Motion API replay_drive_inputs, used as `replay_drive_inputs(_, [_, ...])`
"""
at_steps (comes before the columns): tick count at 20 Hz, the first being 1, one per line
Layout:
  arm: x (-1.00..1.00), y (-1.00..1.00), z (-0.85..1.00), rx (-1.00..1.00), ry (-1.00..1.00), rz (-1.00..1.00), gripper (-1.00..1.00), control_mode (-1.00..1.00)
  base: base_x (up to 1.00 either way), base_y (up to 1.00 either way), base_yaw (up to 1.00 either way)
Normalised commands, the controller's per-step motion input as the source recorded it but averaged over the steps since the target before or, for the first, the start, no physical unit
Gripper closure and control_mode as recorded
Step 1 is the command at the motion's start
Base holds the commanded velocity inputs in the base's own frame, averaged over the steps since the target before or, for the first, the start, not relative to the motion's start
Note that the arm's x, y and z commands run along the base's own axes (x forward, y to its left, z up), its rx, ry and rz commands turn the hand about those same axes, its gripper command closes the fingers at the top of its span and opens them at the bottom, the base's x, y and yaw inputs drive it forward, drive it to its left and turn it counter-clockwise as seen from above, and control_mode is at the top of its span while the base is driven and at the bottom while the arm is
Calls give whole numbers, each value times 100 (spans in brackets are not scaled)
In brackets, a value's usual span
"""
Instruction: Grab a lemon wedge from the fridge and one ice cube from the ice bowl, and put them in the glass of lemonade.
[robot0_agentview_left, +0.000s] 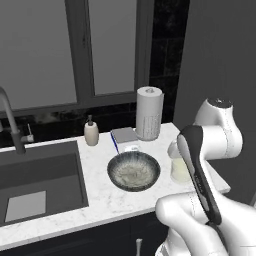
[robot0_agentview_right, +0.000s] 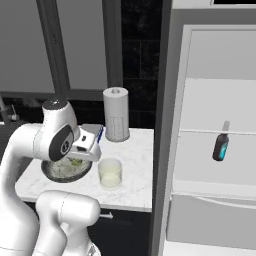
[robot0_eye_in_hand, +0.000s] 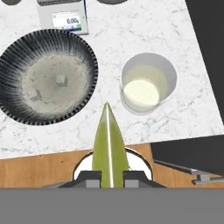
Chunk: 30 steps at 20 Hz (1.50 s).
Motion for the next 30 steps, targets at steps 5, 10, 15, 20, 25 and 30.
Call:
replay_drive_inputs(5, [68,-16,-34,0,0,-10,100,-100,0,0,0])
replay_drive_inputs(10, [61,-26,-35,0,-1,-10,100,-100,0,0,0])
replay_drive_inputs(15, [42,-36,-62,0,0,-10,100,-100,0,0,0])
replay_drive_inputs(20, [4,-9,-27,2,0,-1,100,-100,0,0,0])
replay_drive_inputs(25, [21,-8,-22,0,0,0,100,-100,0,0,0])
replay_drive_inputs(30, [10,-1,-7,0,0,0,100,-100,0,0,0])
